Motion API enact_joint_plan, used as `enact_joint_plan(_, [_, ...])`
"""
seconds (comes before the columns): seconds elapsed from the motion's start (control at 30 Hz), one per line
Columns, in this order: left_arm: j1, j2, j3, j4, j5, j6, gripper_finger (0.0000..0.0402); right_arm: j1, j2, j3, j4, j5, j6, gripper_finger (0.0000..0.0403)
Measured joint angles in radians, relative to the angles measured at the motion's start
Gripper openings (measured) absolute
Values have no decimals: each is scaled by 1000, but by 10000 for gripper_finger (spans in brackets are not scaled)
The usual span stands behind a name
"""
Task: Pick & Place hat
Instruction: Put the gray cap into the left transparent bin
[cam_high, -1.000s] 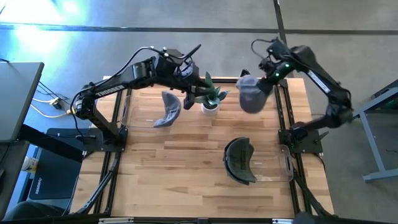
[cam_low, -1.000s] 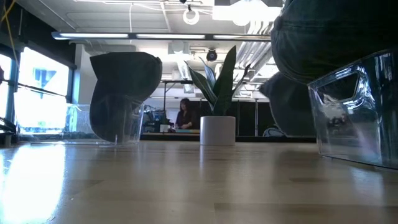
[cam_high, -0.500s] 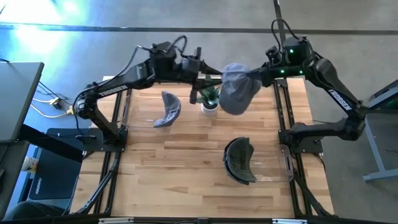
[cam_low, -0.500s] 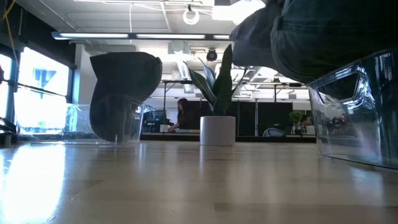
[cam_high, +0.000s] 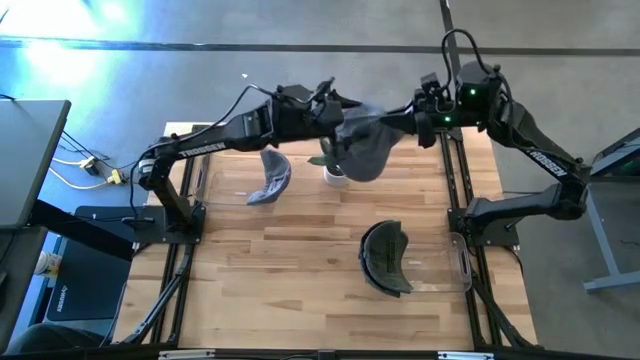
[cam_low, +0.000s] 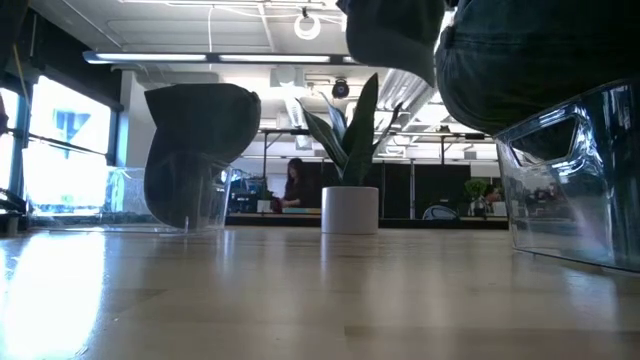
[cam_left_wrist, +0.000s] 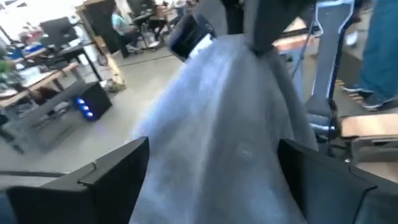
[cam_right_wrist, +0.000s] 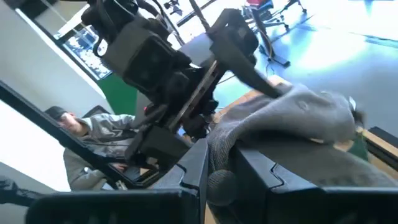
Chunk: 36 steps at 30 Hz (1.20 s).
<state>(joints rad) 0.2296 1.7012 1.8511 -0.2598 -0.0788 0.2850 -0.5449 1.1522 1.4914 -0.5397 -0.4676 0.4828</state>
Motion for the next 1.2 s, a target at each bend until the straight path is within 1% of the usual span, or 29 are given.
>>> enact_joint_plan(0.03, [-3, -1, 0, 3, -8, 2, 354, 7, 0, 0, 0, -1, 0, 51])
enact_joint_plan(0.07, [-2, -5, 2, 6, 8, 4, 356, 14, 0, 0, 2, -2, 0, 51])
enact_joint_plan(0.13, [-1, -10, 5, -7, 78, 3, 356, 26, 0, 0, 5, -3, 0, 52])
enact_joint_plan(0.2, [-1, -8, 4, -37, 117, -2, 348, 39, 0, 0, 14, -3, 0, 55])
enact_joint_plan(0.3, [-2, 22, 4, -43, 131, -2, 329, 55, 0, 0, 32, -3, -1, 53])
enact_joint_plan(0.43, [-1, 41, 0, -79, 245, -84, 289, 62, 1, 0, 43, -3, 6, 51])
enact_joint_plan(0.53, [-3, 34, 3, -72, 324, -99, 244, 62, 0, 0, 44, -4, 10, 57])
enact_joint_plan(0.6, [-12, 34, 3, -74, 368, -107, 205, 62, 0, 0, 43, -8, 11, 58])
enact_joint_plan(0.7, [-16, 35, 3, -73, 403, -107, 134, 62, 1, 0, 31, -22, 11, 56])
enact_joint_plan(0.8, [-12, 28, 3, -77, 493, -111, 50, 62, 1, 0, 5, -53, 3, 60])
enact_joint_plan(0.83, [-4, 17, 2, -90, 520, -114, 26, 62, 1, 0, -5, -74, -7, 65])
enact_joint_plan(0.87, [2, 6, 2, -92, 550, -117, 14, 63, 1, 0, -15, -99, -18, 72])
enact_joint_plan(0.97, [2, -28, 4, -94, 618, -129, 19, 70, 1, 0, -29, -162, -57, 104])
enact_joint_plan(1.07, [13, -49, 3, -111, 719, -134, 12, 60, 0, 0, -34, -226, -103, 152])
enact_joint_plan(1.13, [24, -59, 3, -114, 789, -143, 4, 41, 0, 0, -33, -241, -175, 191])
enact_joint_plan(1.2, [34, -77, 3, -122, 834, -160, 6, 24, 0, 0, -32, -236, -274, 230])
